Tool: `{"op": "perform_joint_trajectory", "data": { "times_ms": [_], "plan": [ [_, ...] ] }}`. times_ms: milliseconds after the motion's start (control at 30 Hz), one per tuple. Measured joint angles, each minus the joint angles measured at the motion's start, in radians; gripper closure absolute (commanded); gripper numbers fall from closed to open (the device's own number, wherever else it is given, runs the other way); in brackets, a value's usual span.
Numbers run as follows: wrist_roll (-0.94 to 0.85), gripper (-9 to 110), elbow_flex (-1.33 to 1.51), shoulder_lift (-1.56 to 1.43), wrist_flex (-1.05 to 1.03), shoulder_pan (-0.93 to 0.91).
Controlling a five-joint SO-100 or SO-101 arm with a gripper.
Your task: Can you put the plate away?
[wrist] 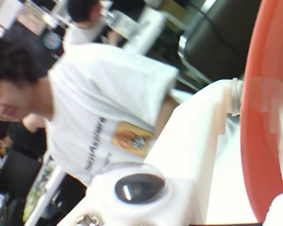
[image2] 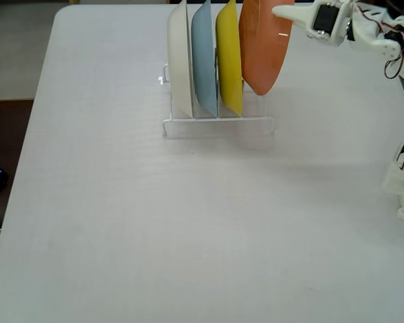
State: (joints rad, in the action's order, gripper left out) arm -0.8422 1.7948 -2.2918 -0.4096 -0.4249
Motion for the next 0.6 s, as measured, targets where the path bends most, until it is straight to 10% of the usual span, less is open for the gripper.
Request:
{"op": "perform_joint_trajectory", "data": {
  "times_ms": [600],
  "plan": [
    [0.074,100,0.14,0.077,0.084,-0.135]
  ]
}}
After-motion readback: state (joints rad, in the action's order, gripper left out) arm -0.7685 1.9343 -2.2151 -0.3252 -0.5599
